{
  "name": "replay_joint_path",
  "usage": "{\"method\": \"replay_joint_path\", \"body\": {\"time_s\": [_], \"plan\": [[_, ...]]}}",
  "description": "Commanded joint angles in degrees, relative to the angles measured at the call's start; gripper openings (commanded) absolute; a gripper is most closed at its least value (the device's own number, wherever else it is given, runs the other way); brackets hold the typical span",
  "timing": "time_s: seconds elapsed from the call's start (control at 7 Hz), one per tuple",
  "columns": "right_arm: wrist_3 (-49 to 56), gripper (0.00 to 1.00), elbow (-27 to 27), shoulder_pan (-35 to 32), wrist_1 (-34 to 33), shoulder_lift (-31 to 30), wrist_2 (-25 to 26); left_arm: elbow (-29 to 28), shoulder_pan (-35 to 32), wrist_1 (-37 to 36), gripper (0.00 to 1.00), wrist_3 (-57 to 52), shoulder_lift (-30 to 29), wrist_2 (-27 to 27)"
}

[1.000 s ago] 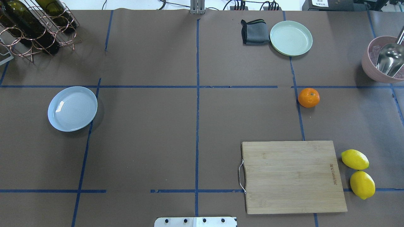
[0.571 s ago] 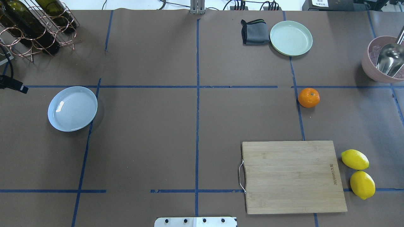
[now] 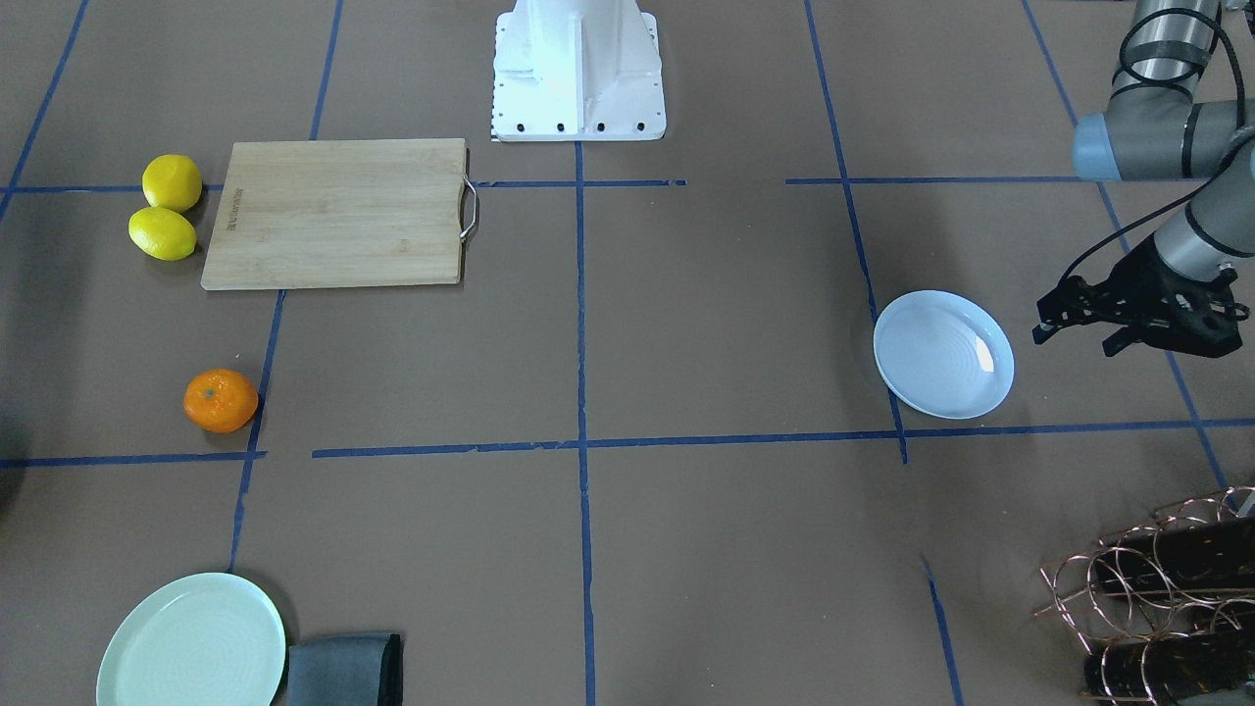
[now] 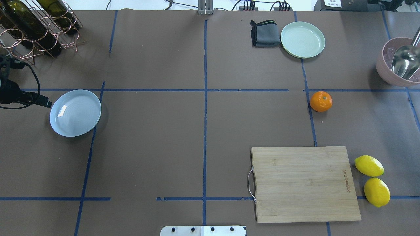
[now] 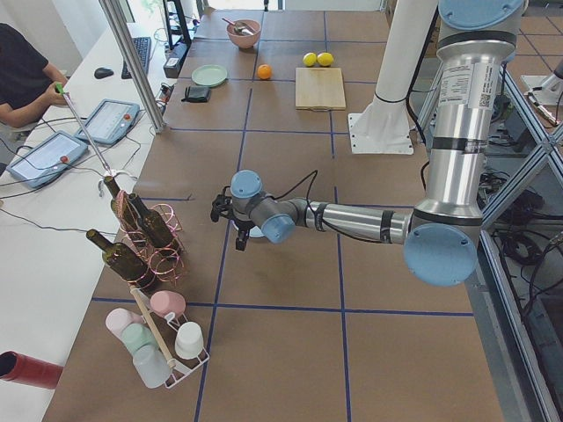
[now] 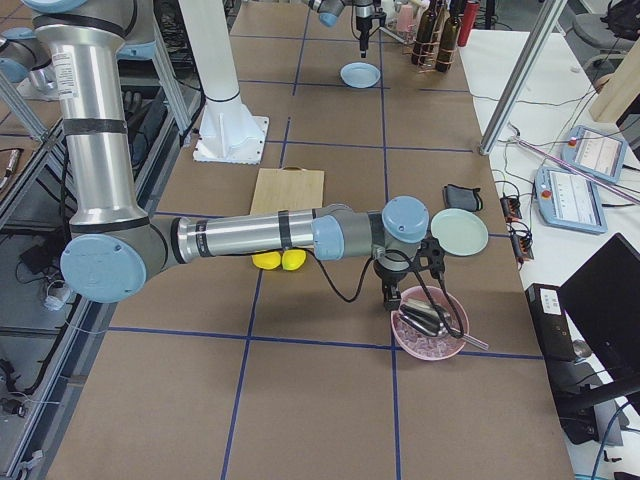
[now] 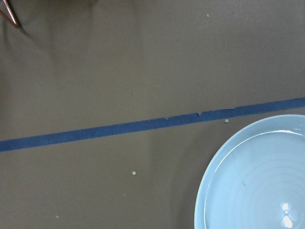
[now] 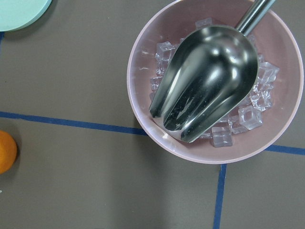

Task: Pick orange to plate
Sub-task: 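Move the left gripper to the rim of the light blue plate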

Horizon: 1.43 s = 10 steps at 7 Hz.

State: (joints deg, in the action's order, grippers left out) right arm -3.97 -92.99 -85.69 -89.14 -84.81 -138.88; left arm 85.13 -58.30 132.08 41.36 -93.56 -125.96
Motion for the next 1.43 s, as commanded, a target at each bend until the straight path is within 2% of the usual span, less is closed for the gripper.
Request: {"method": "replay_joint_path", "body": {"time_s": [0.0,0.14,0.57,0.71,1.0,1.14,1.29], "plan": [[-1.04,1.0,-0.09,0.0,0.37,0.0,-0.08,-1.46,2.39,2.92,0.97,4.07,-0.31,0.45],[-1.04,1.0,-0.09,0.0,0.37,0.0,0.01,-1.46,2.75,3.01,0.91,4.17,-0.4,2.11],[-2.35,1.0,-0.09,0.0,0.37,0.09,-0.08,-1.64,3.37,2.92,0.7,4.17,-0.57,2.47],[-2.36,1.0,0.0,0.0,0.37,0.09,-0.08,-1.64,3.8,2.92,0.65,4.17,-0.57,2.47],[-2.44,1.0,-0.09,0.0,0.37,0.09,-0.08,-1.73,4.51,2.92,0.64,4.08,-0.57,2.47],[-2.36,1.0,-0.09,0.0,0.37,0.09,-0.08,-1.64,4.51,2.92,0.59,4.08,-0.57,2.39],[-2.44,1.0,-0.17,0.0,0.37,0.09,0.01,-1.55,4.51,3.01,0.46,4.08,-0.57,2.39]]}}
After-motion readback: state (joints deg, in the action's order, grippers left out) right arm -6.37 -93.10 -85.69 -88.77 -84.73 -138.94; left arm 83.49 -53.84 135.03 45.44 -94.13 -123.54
